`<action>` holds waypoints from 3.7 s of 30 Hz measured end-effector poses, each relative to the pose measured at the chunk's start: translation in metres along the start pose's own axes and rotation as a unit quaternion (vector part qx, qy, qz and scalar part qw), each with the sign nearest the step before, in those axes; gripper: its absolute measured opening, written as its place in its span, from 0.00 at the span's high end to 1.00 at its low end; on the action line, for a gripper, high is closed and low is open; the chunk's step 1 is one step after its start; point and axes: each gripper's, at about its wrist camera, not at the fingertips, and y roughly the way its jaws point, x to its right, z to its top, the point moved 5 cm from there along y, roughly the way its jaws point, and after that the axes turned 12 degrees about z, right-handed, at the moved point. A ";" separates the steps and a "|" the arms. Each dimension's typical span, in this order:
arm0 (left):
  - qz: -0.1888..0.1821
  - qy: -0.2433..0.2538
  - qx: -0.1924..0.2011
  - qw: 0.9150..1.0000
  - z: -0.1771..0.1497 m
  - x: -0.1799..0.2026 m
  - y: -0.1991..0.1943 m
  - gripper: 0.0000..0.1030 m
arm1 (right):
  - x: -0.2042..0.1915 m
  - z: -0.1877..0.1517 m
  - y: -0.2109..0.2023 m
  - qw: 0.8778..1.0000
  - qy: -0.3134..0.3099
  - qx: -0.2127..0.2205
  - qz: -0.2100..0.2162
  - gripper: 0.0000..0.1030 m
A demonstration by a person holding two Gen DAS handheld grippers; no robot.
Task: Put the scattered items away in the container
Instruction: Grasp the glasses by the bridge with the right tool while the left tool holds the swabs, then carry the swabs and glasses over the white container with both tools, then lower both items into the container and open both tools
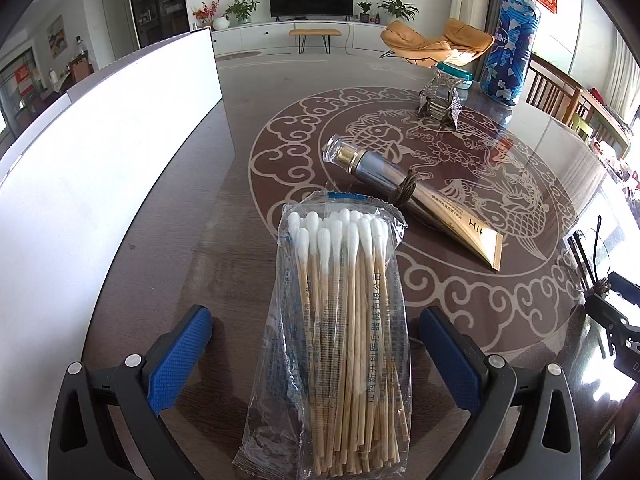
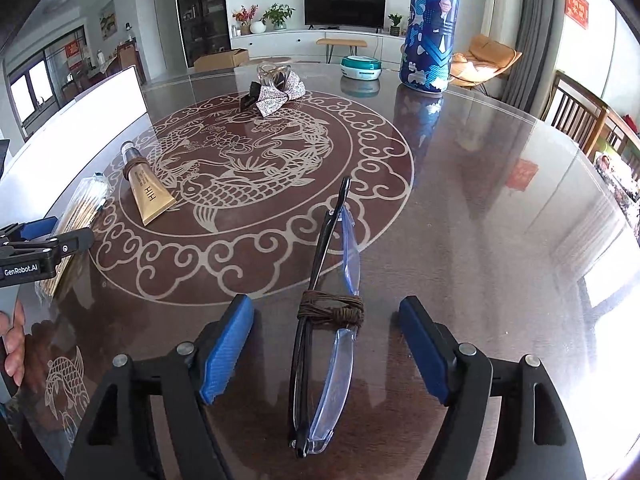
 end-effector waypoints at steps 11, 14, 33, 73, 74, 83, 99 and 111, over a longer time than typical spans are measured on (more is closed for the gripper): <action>0.000 0.000 0.000 1.000 0.000 0.000 0.000 0.00 | 0.001 0.001 0.003 1.000 0.001 -0.003 -0.001 0.18; 0.001 0.000 0.000 1.000 0.000 0.000 0.000 0.00 | 0.001 0.001 0.003 1.000 0.001 -0.003 -0.002 0.18; 0.000 0.000 0.000 1.000 -0.001 -0.001 -0.001 0.00 | 0.002 0.001 0.003 1.000 0.001 -0.004 -0.004 0.16; -0.087 0.078 -0.004 0.993 -0.018 -0.001 -0.048 0.71 | -0.015 0.026 -0.023 0.992 -0.039 -0.084 0.087 0.72; -0.089 0.075 -0.002 0.993 -0.019 -0.001 -0.052 0.71 | -0.015 0.025 -0.024 0.992 -0.039 -0.086 0.088 0.72; -0.105 0.023 0.027 0.994 0.012 -0.050 -0.106 0.71 | -0.061 0.058 -0.046 0.989 -0.066 -0.055 0.120 0.72; 0.047 -0.144 0.001 0.988 0.018 -0.333 -0.100 0.71 | -0.379 0.178 -0.044 0.928 -0.171 0.006 0.332 0.72; 0.064 -0.164 -0.066 0.982 -0.017 -0.359 -0.037 0.71 | -0.500 0.125 0.064 0.916 -0.205 -0.076 0.337 0.69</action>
